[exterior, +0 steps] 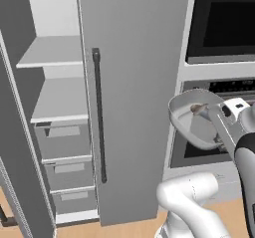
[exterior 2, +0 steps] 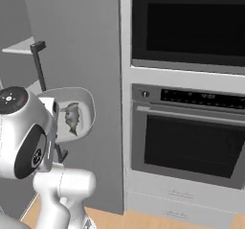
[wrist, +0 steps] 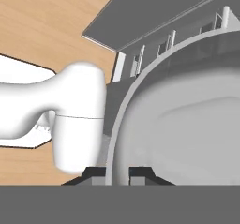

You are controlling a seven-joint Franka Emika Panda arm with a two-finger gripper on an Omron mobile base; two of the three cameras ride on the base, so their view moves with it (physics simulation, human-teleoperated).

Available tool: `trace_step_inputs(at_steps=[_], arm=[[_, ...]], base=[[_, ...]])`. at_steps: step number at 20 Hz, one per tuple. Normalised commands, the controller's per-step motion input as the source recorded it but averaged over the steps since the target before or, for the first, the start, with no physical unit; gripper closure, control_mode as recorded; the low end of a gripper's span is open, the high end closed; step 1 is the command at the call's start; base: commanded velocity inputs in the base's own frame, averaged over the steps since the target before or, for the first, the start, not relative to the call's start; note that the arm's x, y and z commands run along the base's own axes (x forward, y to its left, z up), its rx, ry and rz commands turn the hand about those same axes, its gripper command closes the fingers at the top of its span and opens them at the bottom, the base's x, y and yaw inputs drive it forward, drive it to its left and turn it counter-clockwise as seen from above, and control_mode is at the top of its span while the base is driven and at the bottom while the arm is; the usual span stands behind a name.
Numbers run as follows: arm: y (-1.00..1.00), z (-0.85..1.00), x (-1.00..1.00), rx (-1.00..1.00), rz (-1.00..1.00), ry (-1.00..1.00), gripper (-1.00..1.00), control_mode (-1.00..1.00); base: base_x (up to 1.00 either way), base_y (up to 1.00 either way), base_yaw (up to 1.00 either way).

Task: Take the meat container that has the fish and place it on the second highest rack of the freezer. Then take the vegetable container that has the lemon wedge and sweet potato and place it on the highest rack of the freezer.

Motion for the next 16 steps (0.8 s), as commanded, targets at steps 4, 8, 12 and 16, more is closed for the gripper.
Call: trace_step_inputs(at_steps=[4, 8, 12, 16], arm=[[0.0, 0.0, 0.0, 0.0, 0.0, 0.0, 1.0, 1.0], [0.0, 0.0, 0.0, 0.0, 0.0, 0.0, 1.0, 1.0], [0.0, 0.0, 0.0, 0.0, 0.0, 0.0, 1.0, 1.0], [0.0, 0.0, 0.0, 0.0, 0.0, 0.0, 1.0, 1.0]], base=[[0.0, 0.84, -0.07], [0.0, 0.67, -0.06], [0.1, 0.55, -0.08], [0.26, 0.47, -0.07]])
